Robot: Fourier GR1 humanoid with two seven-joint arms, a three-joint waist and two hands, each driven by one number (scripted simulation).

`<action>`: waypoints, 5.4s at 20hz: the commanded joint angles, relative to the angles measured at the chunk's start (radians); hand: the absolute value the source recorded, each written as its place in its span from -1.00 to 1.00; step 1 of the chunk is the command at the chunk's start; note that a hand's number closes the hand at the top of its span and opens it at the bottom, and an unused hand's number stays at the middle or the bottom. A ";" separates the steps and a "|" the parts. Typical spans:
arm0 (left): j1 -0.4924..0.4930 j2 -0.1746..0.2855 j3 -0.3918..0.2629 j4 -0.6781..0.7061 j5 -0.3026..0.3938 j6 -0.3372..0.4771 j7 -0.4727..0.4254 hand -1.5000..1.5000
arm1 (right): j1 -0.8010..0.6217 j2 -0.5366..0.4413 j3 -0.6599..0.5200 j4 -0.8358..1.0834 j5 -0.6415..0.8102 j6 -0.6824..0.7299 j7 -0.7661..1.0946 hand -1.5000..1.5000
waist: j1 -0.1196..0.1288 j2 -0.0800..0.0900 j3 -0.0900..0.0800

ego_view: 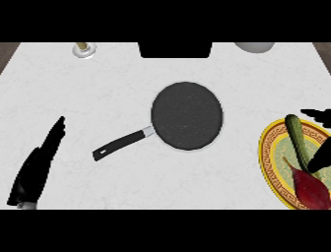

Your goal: Pick the squash from the plate and place it in the pan

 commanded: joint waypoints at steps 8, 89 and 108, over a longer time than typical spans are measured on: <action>0.003 -0.032 0.060 0.009 -0.041 -0.051 -0.001 0.00 | -0.049 0.100 -0.018 0.186 0.173 -0.050 -0.117 -1.00 | 0.005 0.002 0.000; -0.082 -0.134 0.072 -0.009 -0.126 -0.142 0.030 0.00 | -0.439 0.636 -0.155 0.430 0.398 -1.356 0.198 -1.00 | 0.087 0.028 0.005; -0.030 -0.128 0.143 0.049 -0.116 -0.115 -0.013 0.00 | -0.175 0.636 -0.147 0.221 0.273 -1.981 -0.094 -1.00 | -0.017 -0.007 0.001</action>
